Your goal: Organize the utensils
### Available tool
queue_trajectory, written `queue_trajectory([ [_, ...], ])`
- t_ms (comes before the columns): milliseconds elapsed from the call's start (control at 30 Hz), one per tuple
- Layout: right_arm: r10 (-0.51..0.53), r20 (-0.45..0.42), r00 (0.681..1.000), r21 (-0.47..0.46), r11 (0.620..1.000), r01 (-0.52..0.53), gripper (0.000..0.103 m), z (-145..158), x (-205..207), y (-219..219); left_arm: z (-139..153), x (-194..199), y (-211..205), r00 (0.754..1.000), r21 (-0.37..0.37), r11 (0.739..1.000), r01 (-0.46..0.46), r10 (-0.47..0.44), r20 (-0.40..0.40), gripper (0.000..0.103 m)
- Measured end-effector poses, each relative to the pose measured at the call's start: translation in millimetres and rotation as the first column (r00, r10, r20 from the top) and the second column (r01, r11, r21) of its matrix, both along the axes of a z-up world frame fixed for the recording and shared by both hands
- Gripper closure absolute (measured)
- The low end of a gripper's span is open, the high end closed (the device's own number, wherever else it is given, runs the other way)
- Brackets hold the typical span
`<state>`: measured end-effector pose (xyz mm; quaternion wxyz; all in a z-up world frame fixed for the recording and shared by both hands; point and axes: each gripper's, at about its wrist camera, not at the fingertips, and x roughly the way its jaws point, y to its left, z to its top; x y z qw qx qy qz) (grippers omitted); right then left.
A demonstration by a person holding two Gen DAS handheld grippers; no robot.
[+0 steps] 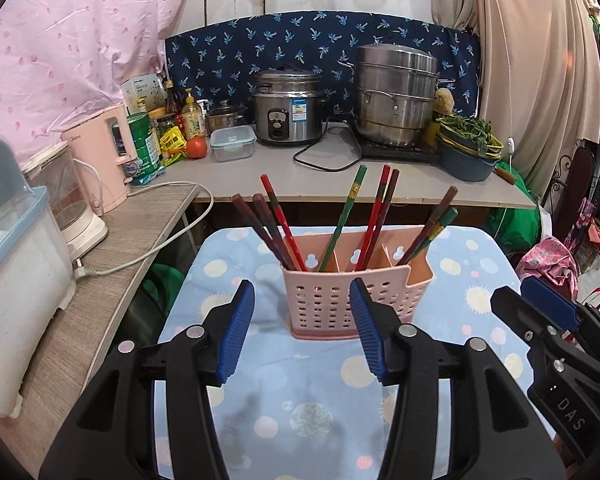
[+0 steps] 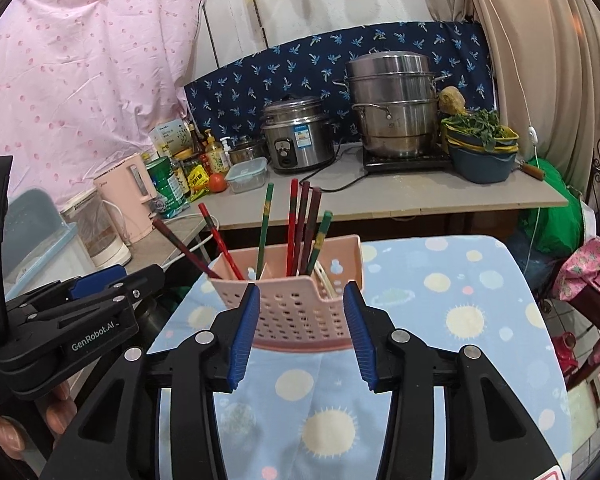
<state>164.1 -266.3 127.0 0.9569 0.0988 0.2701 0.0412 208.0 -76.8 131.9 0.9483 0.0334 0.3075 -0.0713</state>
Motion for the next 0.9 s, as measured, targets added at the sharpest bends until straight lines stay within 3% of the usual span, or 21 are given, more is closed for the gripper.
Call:
queue_trajectory([
  [700, -0.023, -0.053, 0.998, -0.067, 0.998, 0.02, 0.06, -18, -60, 7, -20, -56, 1, 1.0, 0.055, 0.998, -0.026, 0.026, 0.01, 0.029],
  [900, -0.029, -0.066, 0.997, -0.079, 0.997, 0.024, 0.06, -24, -68, 9, -26, -66, 3, 1.0, 0.066, 0.997, -0.025, 0.025, 0.001, 0.026],
])
